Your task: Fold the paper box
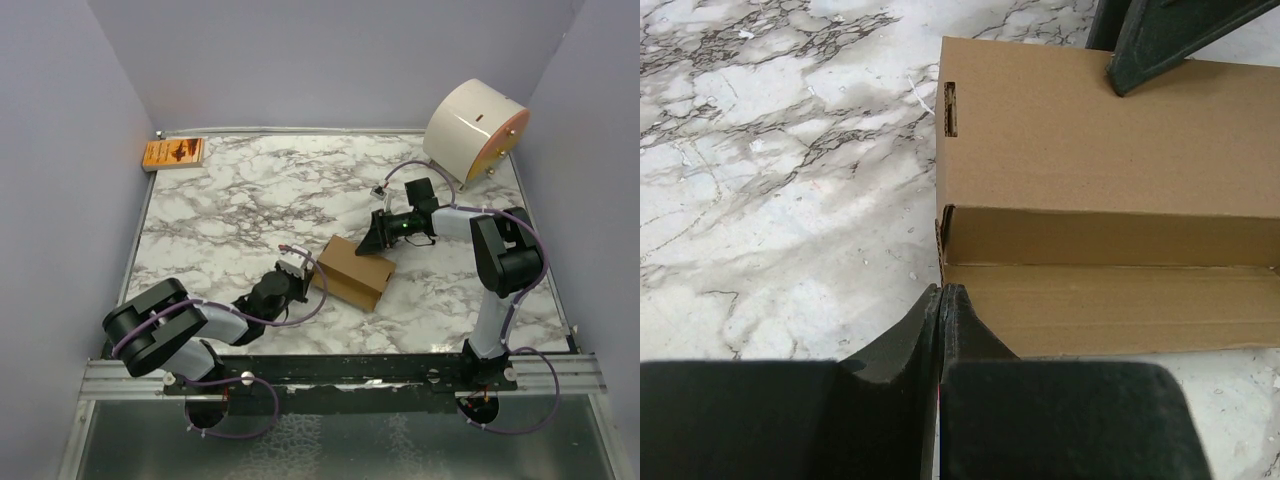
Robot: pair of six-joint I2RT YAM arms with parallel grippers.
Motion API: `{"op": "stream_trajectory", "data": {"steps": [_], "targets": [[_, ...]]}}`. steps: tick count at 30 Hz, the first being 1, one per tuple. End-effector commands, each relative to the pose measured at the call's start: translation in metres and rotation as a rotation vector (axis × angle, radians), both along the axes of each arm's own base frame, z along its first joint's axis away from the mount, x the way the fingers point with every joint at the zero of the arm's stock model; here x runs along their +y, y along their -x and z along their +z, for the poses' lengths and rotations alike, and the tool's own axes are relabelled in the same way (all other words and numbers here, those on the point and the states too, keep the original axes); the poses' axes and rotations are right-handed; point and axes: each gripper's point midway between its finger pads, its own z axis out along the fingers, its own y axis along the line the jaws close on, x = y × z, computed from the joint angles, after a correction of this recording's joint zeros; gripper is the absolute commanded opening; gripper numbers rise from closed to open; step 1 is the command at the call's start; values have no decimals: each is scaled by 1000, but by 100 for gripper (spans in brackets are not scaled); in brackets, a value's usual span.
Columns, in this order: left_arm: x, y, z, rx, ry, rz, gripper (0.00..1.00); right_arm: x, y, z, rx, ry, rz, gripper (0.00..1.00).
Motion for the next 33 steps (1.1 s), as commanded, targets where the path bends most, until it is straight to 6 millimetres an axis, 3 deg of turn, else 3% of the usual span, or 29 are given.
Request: {"op": "stream_trajectory", "data": {"steps": [1,33], "targets": [[-1,-4,8,-57,-4,11,0,-10,-8,-23,-28,94,-51,38],[0,3,9,-131,-44,13,0,-13,-11,-29,-27,123,-75,38]]}}
